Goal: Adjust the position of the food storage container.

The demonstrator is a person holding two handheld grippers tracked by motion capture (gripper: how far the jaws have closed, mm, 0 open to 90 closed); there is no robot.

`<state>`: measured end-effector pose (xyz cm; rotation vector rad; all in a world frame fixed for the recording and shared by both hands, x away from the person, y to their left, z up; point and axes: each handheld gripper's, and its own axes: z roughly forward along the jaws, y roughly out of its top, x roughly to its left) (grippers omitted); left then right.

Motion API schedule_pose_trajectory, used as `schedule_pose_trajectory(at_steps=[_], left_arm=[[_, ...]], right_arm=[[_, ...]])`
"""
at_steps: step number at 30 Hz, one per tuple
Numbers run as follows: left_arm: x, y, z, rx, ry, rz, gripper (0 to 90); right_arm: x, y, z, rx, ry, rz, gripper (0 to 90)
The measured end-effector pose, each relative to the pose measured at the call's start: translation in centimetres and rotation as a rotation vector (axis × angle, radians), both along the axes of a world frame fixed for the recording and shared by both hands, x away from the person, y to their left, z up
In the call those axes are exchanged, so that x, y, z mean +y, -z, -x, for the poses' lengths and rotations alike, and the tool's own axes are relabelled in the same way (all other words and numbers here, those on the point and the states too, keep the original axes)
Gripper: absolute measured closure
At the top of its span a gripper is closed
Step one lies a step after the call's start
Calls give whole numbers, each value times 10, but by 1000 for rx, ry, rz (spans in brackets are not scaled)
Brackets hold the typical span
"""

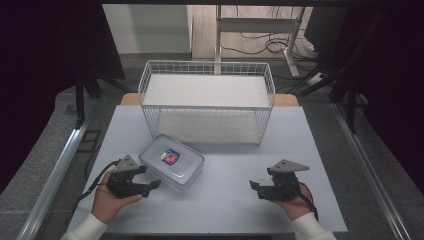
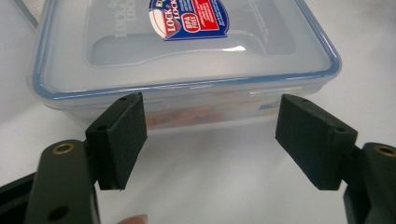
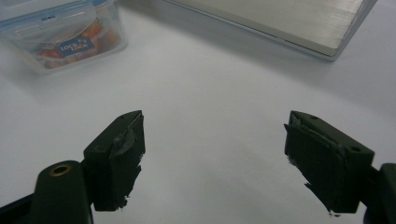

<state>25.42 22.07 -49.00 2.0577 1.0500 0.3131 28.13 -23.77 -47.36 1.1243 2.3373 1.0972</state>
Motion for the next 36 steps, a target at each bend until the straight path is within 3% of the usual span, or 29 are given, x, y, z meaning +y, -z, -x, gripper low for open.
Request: schedule_pose_trajectory(at_steps=[8,16,23,29,36], left_arm=[[1,-2,2,-2,-2,7,248],[7,-10,-1,3,-23,58,250],[14,-30,-9,-18,-40,87,281],[19,-42,-24,-12,-44,108,318],[24,-51,-44,9,-37,95,344]], right_arm=[[1,-2,2,-8,1,-13,208],[3,-2,2,25,-15,-27,217],[5,-5,3,32,-33,-32,234],[8,-6,5,27,-72,-43,239],[8,-5,4,23,-83,-45,243]])
